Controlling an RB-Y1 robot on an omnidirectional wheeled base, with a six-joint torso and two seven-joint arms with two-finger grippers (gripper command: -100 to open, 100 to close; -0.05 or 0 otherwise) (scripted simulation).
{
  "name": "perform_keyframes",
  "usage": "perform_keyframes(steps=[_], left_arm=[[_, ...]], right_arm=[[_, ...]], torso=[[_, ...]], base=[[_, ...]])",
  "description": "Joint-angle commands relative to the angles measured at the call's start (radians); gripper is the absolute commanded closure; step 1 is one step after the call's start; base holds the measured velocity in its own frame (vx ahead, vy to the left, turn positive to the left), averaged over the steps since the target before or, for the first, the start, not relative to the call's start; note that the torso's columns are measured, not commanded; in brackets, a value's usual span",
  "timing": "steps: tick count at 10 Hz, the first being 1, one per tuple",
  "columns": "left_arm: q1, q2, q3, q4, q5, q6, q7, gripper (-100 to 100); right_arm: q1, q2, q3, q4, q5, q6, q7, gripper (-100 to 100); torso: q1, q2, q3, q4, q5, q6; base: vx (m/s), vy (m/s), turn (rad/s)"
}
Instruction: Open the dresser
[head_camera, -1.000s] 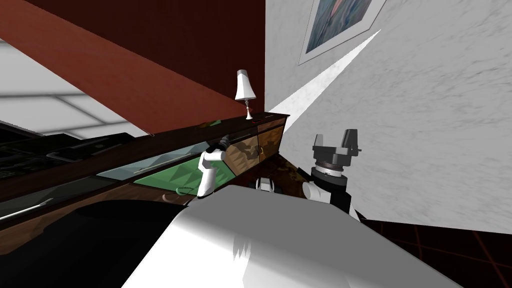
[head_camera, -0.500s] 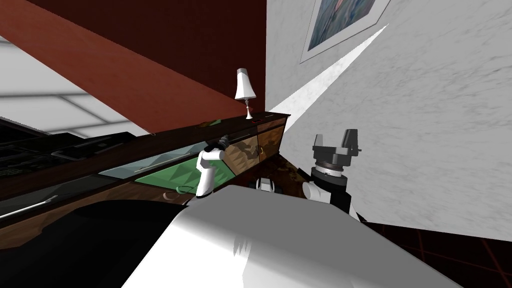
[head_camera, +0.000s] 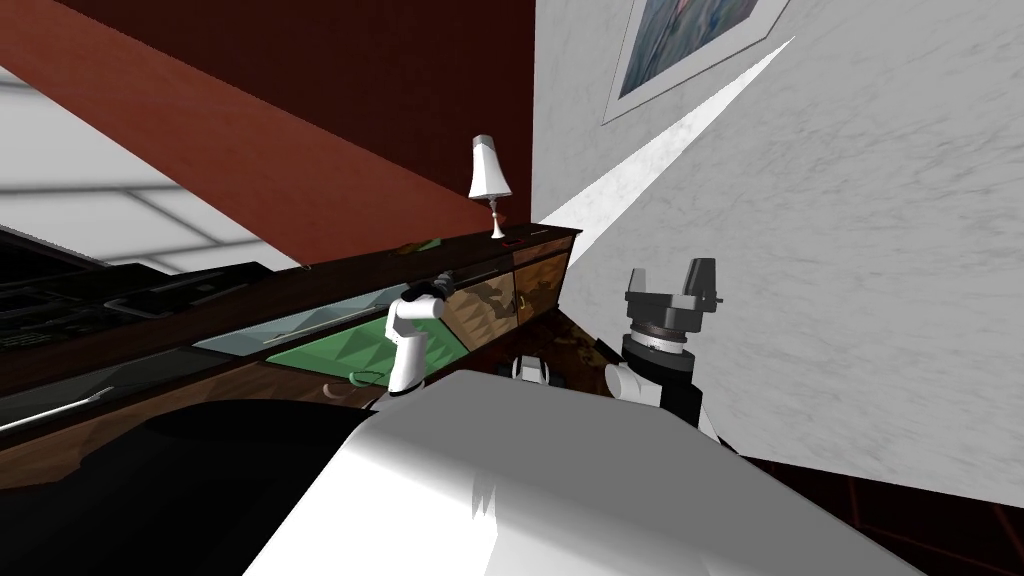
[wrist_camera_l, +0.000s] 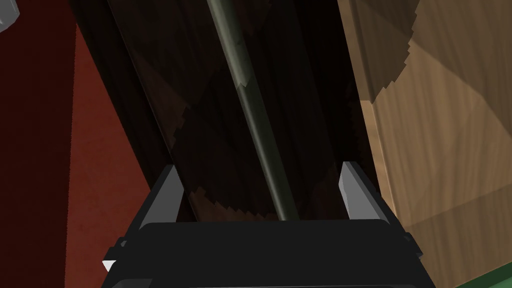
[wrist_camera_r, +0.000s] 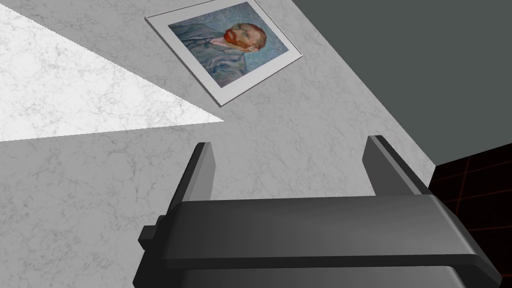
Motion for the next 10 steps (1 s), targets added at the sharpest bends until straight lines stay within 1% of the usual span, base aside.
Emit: perform_keyframes(steps=[1, 6, 7, 9, 10], left_arm=[[-0.015, 0.019, 0.03, -0.021, 0.006, 0.064, 0.009, -100], [-0.026, 0.037, 0.068, -0.055, 0.019, 0.174, 0.024, -100], [-0.03, 0.043, 0.08, -0.066, 0.024, 0.212, 0.029, -100], [-0.033, 0.049, 0.092, -0.077, 0.028, 0.247, 0.034, -100], [-0.037, 0.055, 0.104, -0.088, 0.032, 0.283, 0.039, -100]], right_arm=[[0.0, 0.0, 0.0, 0.0, 0.0, 0.0, 0.0, 0], [0.0, 0.0, 0.0, 0.0, 0.0, 0.0, 0.0, 0], [0.0, 0.0, 0.0, 0.0, 0.0, 0.0, 0.0, 0], [0.0, 0.0, 0.0, 0.0, 0.0, 0.0, 0.0, 0], [0.0, 0.0, 0.0, 0.0, 0.0, 0.0, 0.0, 0]], torso=[[0.0, 0.0, 0.0, 0.0, 0.0, 0.0], [-0.001, 0.0, 0.0, 0.001, -0.001, 0.001], [-0.001, 0.001, 0.001, 0.001, 0.0, 0.002], [0.0, 0.002, 0.002, 0.001, 0.001, 0.002], [-0.001, 0.001, 0.002, 0.001, 0.001, 0.003]], base=[[0.042, -0.046, 0.035], [0.039, -0.05, 0.037], [0.041, -0.042, 0.035], [0.05, -0.052, 0.038], [0.047, -0.058, 0.037]])
